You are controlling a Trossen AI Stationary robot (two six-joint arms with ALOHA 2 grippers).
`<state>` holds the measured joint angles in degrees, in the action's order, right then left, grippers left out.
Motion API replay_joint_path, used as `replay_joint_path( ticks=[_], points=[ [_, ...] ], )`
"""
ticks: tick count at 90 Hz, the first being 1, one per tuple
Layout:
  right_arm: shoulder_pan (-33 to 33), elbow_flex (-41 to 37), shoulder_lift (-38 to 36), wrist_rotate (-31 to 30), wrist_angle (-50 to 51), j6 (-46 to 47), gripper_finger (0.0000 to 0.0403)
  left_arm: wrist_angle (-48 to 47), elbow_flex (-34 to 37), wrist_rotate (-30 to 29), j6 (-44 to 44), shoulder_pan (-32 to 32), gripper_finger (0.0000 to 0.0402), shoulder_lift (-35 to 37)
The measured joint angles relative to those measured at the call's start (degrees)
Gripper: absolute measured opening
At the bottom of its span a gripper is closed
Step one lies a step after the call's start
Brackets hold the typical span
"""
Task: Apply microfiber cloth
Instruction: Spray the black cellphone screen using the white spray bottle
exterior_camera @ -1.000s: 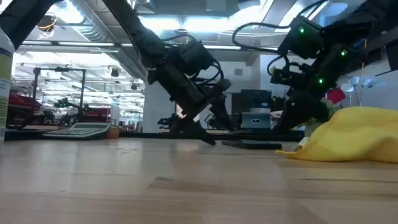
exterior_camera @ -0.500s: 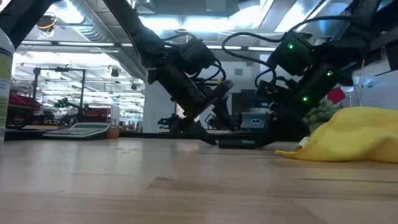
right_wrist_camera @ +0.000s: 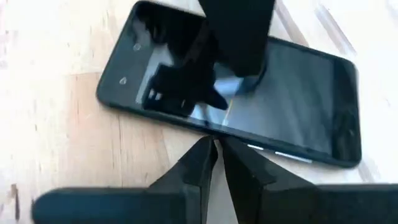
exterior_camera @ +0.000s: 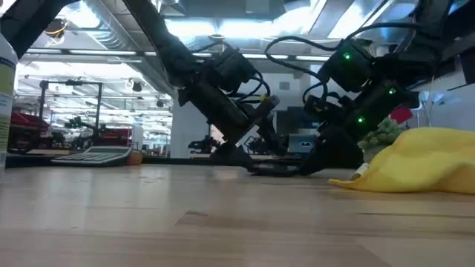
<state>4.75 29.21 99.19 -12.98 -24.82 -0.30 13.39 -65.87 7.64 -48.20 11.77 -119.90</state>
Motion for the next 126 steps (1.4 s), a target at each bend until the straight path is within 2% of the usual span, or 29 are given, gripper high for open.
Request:
replay_joint_path(
  ticks=[10,24,34,44,62,66,83,98,105,110,115,120,126],
  points=[
    [0.02,0.03,-0.09,-0.94,-1.56,-0.68,0.0033,1.38,-0.22,3.47,0.57,-0.27,0.0265,-0.07],
    [0.14,-0.03,0.13,-1.00,-5.60,-2.16,0.0033,2.93,-0.13,4.64,2.29,-0.42,0.0263,-0.11],
    [0.16,0.02,0.07,-1.89,-5.24,-3.02,0.0033,2.48,-0.13,4.69,4.26,-0.47,0.0239,-0.11],
    [0.13,0.00,0.06,-1.88,-5.10,-3.04,0.0033,1.74,-0.13,4.65,7.42,-0.77,0.0184,-0.11],
    [0.07,-0.05,-3.88,-0.14,-0.12,-2.73,0.0033,1.64,-0.06,4.33,10.70,-0.74,0.0033,-0.11],
    [0.04,-0.09,-5.91,0.24,2.71,-2.73,0.0033,1.98,-0.06,4.37,11.53,-0.78,0.0017,0.01],
    [0.13,0.02,-20.15,-0.13,17.17,0.34,0.0033,-0.80,0.15,4.55,17.73,-2.19,0.0013,2.93],
    [0.13,0.05,-35.72,10.24,36.18,7.70,0.0033,-6.03,0.09,0.84,22.93,-3.25,0.0011,9.95],
    [-0.12,-0.24,-39.80,12.23,41.95,11.82,0.0033,-6.76,0.07,-0.09,25.13,-3.67,0.0010,13.14],
    [-1.09,-0.96,-41.09,9.94,42.27,13.80,0.0033,-6.44,0.04,-0.19,26.39,-3.93,0.0010,15.23],
    [-2.33,-1.54,-41.28,4.74,40.92,14.93,0.0033,-6.20,0.00,-0.43,27.24,-4.30,0.0009,16.70],
    [-3.60,-1.58,-40.92,-0.30,36.82,15.07,0.0033,-5.79,-0.10,-0.89,27.79,-4.69,0.0009,17.59],
    [-4.52,-1.21,-40.60,-3.39,31.03,14.06,0.0033,-5.41,-0.11,-0.78,27.94,-5.18,0.0009,17.59]
  ],
)
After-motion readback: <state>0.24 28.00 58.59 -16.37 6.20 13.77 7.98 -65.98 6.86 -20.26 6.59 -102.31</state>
